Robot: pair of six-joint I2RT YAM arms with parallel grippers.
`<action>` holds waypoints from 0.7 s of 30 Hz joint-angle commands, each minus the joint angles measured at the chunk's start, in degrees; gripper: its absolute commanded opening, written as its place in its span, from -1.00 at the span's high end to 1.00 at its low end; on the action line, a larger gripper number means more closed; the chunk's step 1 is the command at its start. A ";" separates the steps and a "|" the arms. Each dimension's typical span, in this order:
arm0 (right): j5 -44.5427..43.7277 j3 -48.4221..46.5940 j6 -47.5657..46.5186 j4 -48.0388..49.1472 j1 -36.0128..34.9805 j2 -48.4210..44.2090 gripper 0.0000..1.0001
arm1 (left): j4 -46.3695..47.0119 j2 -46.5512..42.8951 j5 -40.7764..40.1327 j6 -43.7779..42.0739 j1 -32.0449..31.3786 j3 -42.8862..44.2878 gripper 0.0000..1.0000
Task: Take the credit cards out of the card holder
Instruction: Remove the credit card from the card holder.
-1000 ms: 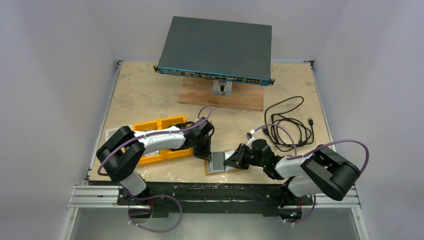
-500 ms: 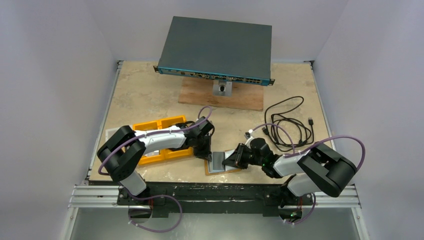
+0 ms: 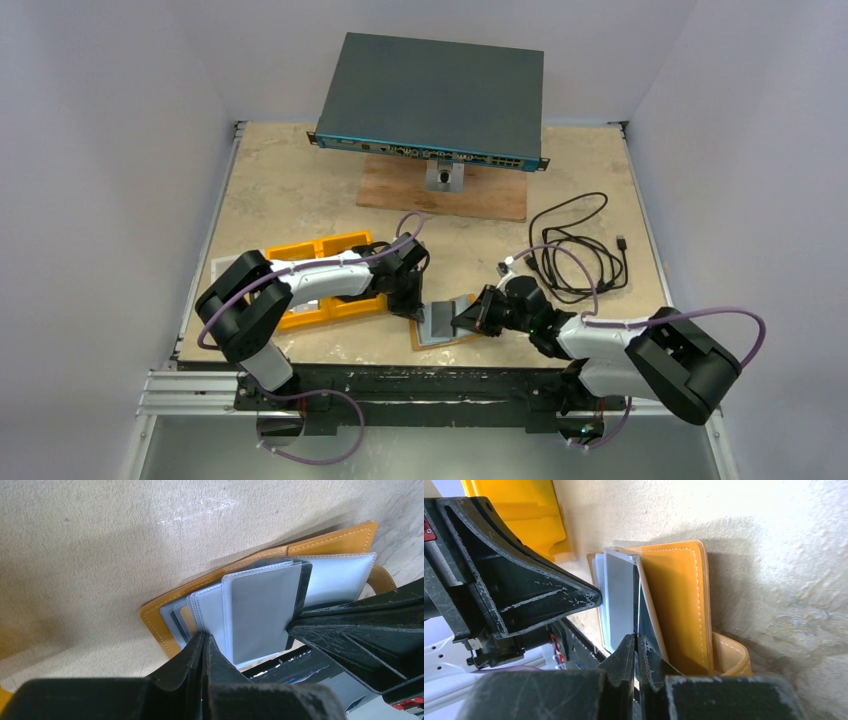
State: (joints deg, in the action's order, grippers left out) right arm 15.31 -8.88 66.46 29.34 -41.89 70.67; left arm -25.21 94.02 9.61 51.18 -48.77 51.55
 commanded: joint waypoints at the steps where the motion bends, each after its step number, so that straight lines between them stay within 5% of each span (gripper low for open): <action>1: -3.91 0.35 -2.73 -5.56 0.64 -2.18 1.00 | -5.26 3.51 -6.02 -3.23 0.34 -1.98 1.00; 21: -5.36 1.05 -5.77 -11.47 0.90 -7.65 1.00 | -6.22 2.75 -5.48 -6.51 0.33 0.35 1.00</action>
State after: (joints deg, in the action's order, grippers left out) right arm 12.38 -8.88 62.74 20.14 -41.56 63.40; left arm -25.56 94.65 9.85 48.80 -48.77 52.56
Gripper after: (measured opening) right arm 0.007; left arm 0.003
